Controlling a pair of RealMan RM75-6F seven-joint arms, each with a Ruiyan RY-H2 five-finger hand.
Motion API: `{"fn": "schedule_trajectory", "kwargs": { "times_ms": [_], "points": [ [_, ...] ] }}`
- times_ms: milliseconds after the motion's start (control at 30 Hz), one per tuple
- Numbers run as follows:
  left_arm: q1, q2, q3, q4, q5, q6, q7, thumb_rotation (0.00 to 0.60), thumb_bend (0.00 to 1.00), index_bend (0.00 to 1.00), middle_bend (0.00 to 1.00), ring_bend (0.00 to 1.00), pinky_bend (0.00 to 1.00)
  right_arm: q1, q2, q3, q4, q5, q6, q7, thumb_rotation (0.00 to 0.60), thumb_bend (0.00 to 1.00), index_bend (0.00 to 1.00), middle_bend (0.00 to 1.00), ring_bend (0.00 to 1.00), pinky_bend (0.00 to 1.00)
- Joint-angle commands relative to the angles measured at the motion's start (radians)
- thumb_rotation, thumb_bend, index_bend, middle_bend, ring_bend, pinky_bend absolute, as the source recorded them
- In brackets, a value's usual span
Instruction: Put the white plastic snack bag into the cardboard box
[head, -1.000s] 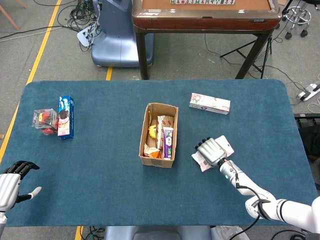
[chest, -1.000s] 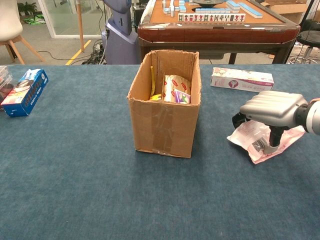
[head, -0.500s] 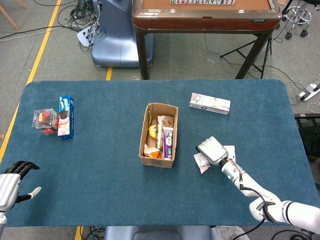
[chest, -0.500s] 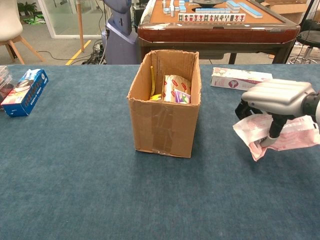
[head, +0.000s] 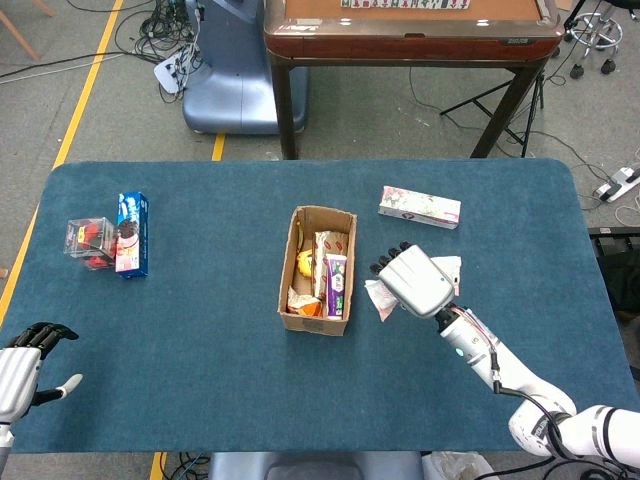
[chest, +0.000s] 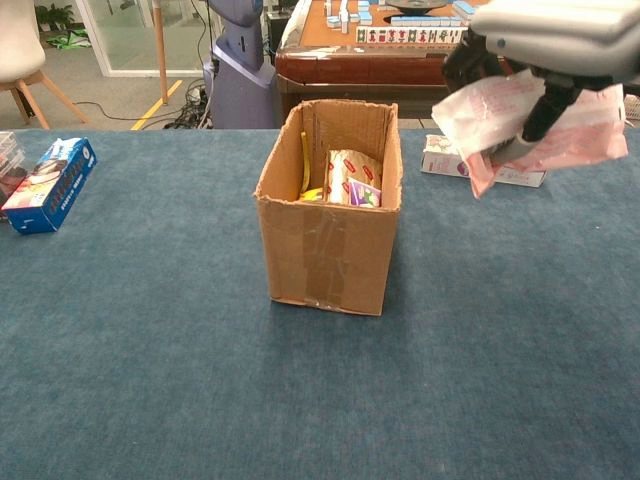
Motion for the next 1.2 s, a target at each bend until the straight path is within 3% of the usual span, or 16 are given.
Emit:
{"fn": "schedule_trajectory", "kwargs": {
  "times_ms": [33,200,467,833,967,1133,1200],
  "points": [
    [0.0,-0.001,-0.001,0.0,-0.003,-0.002,0.0,0.6,0.13,0.36,0.32,0.22,0.35,0.037,0.012,0.053,-0.038,-0.032,0.033,-0.121,0.6,0.0,0.68,0.63,0.57,0.61],
    [-0.001,-0.001,-0.001,0.001,-0.006,-0.006,0.001,0.6,0.13,0.36,0.32,0.22,0.35,0.101,-0.029,0.079,0.034,-0.105,0.031,-0.176,0.6,0.0,0.68,0.63,0.57,0.61],
    [-0.002,-0.001,-0.002,0.001,-0.014,-0.013,0.004,0.6,0.13,0.36,0.32,0.22,0.35,0.181,-0.129,0.081,0.191,-0.187,0.025,-0.092,0.6,0.0,0.68,0.62,0.57,0.61],
    [0.001,0.001,0.001,-0.002,-0.005,-0.006,0.003,0.6,0.13,0.36,0.32,0.22,0.35,0.217,-0.277,0.066,0.301,-0.118,-0.018,-0.096,0.6,0.0,0.68,0.54,0.47,0.57],
    [0.002,0.002,0.0,-0.002,-0.005,-0.005,0.0,0.6,0.13,0.36,0.32,0.22,0.35,0.227,-0.314,0.057,0.334,-0.098,-0.038,-0.088,0.6,0.0,0.57,0.44,0.37,0.46],
    [0.003,0.004,0.001,-0.002,-0.002,-0.002,-0.004,0.6,0.13,0.36,0.32,0.22,0.35,0.234,-0.334,0.055,0.342,-0.057,-0.065,-0.103,0.6,0.0,0.21,0.22,0.17,0.28],
    [0.004,0.004,0.002,-0.001,-0.001,-0.002,-0.005,0.6,0.13,0.36,0.32,0.22,0.35,0.236,-0.338,0.055,0.339,-0.054,-0.061,-0.09,0.6,0.0,0.11,0.16,0.11,0.23]
  ]
}}
